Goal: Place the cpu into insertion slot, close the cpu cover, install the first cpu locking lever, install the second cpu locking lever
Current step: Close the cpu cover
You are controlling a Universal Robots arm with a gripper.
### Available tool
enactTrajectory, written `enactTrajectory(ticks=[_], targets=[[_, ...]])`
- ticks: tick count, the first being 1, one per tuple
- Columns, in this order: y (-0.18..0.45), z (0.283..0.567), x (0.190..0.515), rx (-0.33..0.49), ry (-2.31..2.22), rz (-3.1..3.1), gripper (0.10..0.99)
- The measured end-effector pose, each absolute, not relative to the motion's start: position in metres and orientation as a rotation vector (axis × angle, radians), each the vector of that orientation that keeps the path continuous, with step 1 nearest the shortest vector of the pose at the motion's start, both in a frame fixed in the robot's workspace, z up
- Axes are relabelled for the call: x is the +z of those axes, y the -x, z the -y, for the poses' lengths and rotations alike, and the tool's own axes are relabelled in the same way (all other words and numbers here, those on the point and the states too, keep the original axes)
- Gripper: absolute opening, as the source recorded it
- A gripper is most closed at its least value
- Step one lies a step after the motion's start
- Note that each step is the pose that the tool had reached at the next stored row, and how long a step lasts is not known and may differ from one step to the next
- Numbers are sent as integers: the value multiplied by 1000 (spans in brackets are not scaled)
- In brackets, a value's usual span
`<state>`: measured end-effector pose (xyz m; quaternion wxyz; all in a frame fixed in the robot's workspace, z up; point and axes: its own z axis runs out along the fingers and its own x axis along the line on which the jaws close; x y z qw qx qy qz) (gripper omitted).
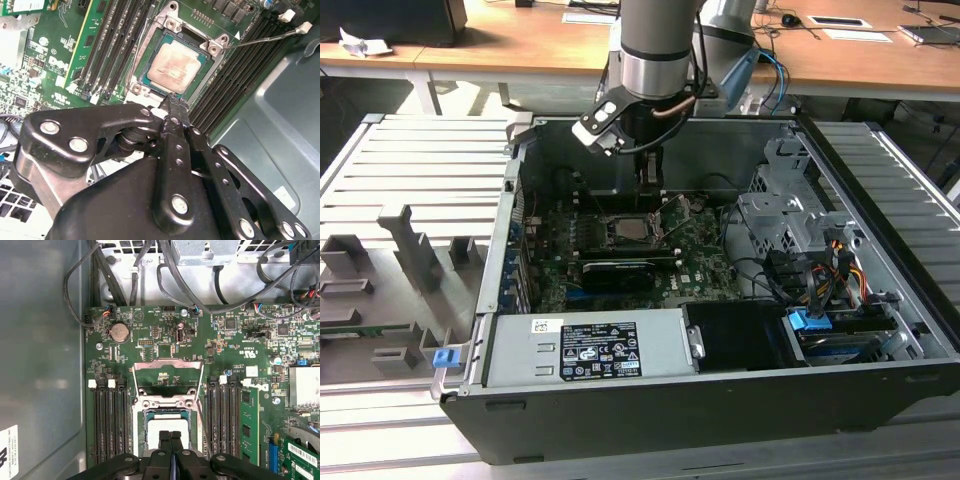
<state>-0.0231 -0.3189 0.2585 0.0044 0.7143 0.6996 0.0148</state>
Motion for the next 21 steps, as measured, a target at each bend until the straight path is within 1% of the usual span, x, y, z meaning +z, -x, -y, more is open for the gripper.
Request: enactTrajectory(ticks=[21], targets=[[23,318,267,46,-2238,-2192,106]])
